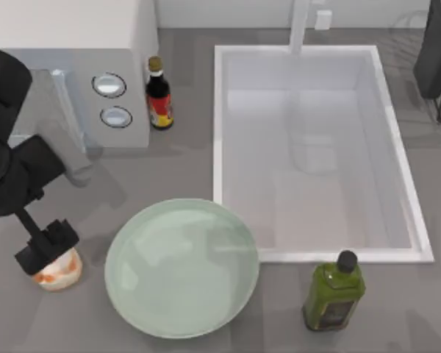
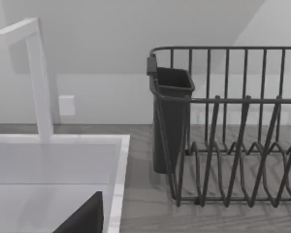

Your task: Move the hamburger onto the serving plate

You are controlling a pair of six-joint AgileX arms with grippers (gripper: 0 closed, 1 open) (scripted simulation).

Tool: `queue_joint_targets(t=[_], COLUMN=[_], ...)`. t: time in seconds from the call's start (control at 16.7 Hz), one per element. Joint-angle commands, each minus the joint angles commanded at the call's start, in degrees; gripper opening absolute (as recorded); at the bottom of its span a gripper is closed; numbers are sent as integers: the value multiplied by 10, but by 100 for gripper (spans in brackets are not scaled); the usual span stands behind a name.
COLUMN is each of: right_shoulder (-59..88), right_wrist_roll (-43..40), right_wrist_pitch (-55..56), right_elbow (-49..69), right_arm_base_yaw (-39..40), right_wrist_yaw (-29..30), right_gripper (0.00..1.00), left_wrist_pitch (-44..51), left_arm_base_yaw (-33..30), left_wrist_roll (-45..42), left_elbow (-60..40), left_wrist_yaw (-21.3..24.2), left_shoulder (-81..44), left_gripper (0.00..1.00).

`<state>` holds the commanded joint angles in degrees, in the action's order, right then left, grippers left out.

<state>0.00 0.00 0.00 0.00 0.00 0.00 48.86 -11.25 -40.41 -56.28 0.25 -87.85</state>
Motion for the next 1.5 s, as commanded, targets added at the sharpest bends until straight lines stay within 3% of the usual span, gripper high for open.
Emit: queue_joint_targets(t=[0.24, 0.6, 1.08, 1.44, 1.5], right_shoulder=[0, 0, 0, 0, 0], right_wrist_roll=[0, 0, 0, 0, 0], right_wrist_pitch=[0, 0, 0, 0, 0], right_elbow=[0, 0, 0, 0, 0], right_arm_base_yaw=[0, 0, 0, 0, 0], right_wrist_yaw=[0, 0, 0, 0, 0], right_gripper=[100, 100, 100, 100, 100], left_wrist_pitch=[58, 58, -107, -128, -128], left_arm_base_yaw=[-12, -10, -12, -12, -12], left_wrist_roll=[-43, -45, -48, -48, -48], left_elbow=[-46, -45, 35, 47, 47], left_wrist_yaw=[-2, -2, -2, -2, -2], left_shoulder=[-79, -82, -164, -178, -178], left_gripper=[100, 100, 100, 100, 92])
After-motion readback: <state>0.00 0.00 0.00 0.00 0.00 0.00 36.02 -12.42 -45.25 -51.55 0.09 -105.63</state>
